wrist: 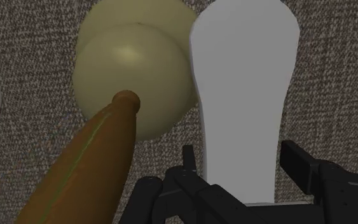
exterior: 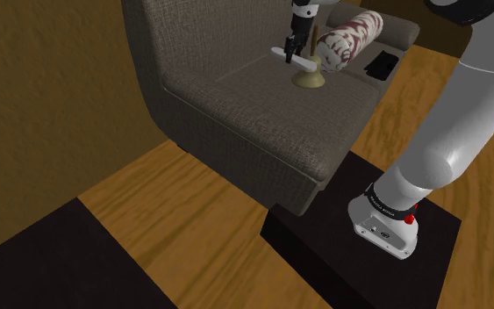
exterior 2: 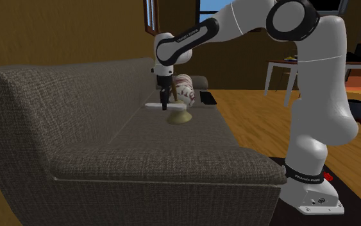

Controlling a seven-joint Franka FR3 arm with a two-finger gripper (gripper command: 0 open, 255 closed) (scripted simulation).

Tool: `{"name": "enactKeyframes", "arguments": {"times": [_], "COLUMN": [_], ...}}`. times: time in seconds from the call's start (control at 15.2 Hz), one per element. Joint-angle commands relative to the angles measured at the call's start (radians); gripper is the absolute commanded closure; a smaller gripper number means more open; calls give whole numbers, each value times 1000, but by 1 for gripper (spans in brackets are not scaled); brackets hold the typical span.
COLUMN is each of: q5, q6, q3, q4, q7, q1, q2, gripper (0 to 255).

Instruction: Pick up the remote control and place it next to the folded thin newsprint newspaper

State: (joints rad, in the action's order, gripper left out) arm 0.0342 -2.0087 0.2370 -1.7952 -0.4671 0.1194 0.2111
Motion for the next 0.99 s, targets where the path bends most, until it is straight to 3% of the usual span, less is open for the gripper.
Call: {"name": "enactKeyframes", "arguments": {"times": [0.0, 0.92], "q5": [0, 19], "q6": [-11, -28], "q3": [17, 152], "q4": [-25, -77], "q7": [-45, -363], "q1": [26, 201], "q2": [-14, -48], "gripper": [255, 255]}}
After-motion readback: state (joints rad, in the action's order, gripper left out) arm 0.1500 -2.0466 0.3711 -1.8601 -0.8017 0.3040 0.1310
